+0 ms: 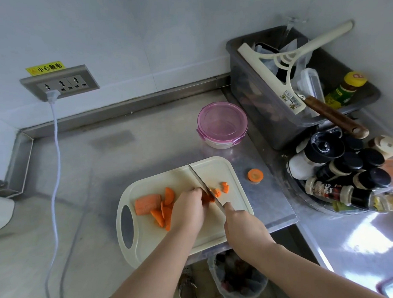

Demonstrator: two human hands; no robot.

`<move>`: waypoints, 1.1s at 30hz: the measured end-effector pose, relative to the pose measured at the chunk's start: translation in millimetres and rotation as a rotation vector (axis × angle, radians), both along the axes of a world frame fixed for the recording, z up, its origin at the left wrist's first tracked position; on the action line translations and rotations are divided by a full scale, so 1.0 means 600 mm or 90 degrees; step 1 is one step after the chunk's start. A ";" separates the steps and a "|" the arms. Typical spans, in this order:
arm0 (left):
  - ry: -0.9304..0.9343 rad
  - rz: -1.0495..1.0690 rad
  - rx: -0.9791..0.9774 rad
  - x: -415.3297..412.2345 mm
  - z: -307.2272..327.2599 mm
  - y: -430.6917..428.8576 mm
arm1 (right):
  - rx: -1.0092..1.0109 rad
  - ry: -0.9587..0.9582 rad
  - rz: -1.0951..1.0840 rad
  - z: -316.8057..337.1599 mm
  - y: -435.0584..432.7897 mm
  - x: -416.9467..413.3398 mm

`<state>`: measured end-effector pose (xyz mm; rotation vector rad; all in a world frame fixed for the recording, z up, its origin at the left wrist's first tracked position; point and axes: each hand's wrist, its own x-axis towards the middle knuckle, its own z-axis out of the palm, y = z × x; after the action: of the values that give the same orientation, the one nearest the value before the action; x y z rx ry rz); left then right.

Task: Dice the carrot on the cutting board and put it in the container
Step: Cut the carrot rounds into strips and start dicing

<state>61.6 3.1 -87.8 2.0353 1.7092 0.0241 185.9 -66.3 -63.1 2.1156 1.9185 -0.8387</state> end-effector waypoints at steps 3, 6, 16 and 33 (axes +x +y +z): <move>0.020 -0.019 0.003 0.001 0.004 -0.001 | -0.004 0.007 -0.022 -0.012 -0.003 -0.002; 0.039 -0.026 0.007 0.005 0.007 -0.003 | -0.003 0.004 -0.016 -0.013 -0.003 0.002; 0.050 -0.012 0.026 -0.005 0.002 -0.002 | 0.019 0.048 -0.078 -0.014 0.007 0.013; -0.027 0.041 0.009 -0.024 -0.008 -0.005 | 0.041 0.027 -0.069 -0.006 -0.006 -0.004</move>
<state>46.9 0.0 -92.4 1.9751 1.7526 0.1011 183.8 -69.9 -66.7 2.2752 1.8899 -0.8592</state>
